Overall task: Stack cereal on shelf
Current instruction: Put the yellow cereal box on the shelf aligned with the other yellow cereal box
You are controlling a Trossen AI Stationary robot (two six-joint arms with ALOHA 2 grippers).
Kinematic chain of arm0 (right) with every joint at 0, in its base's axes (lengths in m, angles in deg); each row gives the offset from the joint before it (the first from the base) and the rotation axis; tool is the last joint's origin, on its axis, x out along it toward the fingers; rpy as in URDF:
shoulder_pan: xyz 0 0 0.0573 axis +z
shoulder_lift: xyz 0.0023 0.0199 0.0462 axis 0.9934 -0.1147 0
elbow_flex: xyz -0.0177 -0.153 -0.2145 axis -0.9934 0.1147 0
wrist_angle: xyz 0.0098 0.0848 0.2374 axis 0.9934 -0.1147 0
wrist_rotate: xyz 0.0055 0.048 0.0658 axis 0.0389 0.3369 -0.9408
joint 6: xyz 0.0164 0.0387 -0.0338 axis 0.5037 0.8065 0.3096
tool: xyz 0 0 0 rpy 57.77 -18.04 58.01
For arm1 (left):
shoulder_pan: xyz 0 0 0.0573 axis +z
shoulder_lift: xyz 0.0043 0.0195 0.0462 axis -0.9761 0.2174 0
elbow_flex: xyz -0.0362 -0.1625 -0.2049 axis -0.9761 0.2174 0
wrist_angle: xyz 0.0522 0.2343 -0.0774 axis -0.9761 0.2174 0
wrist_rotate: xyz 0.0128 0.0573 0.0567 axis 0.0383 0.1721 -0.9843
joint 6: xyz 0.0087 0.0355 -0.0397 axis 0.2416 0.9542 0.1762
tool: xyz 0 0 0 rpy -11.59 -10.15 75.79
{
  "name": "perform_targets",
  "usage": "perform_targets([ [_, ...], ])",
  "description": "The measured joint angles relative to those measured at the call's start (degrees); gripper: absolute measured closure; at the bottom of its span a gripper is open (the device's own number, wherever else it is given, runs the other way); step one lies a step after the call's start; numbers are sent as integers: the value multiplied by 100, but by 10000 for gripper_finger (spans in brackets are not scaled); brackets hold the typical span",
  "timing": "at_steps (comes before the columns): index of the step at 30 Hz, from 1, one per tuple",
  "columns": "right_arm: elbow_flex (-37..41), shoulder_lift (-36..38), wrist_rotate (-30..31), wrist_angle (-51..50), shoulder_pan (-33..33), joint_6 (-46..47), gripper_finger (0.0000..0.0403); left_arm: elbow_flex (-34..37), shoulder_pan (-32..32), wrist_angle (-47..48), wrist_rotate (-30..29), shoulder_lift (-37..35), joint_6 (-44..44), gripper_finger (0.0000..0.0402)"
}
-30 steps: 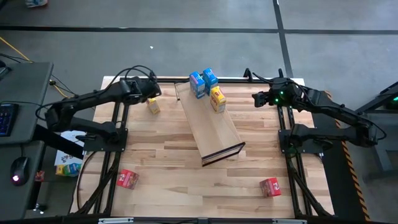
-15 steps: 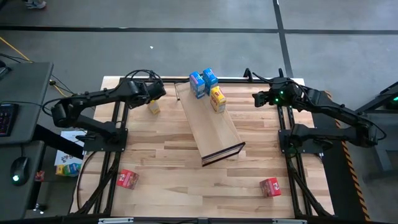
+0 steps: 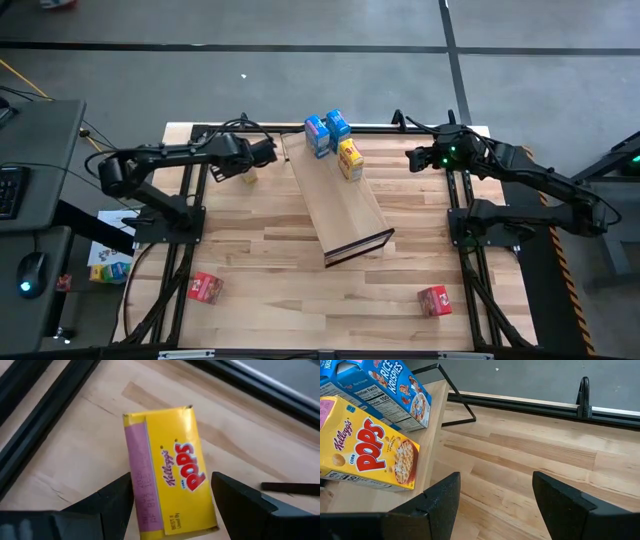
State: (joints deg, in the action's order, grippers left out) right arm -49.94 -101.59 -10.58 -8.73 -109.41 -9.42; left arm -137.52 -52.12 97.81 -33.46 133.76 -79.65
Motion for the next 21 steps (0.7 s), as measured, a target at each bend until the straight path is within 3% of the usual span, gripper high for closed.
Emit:
perform_targets([
  [9,2,-2,2,19,0,2,162,103,0,-130,42,96,-142,162],
  [21,2,-2,4,20,0,141,162,82,-60,-13,129,-182,366,283],
])
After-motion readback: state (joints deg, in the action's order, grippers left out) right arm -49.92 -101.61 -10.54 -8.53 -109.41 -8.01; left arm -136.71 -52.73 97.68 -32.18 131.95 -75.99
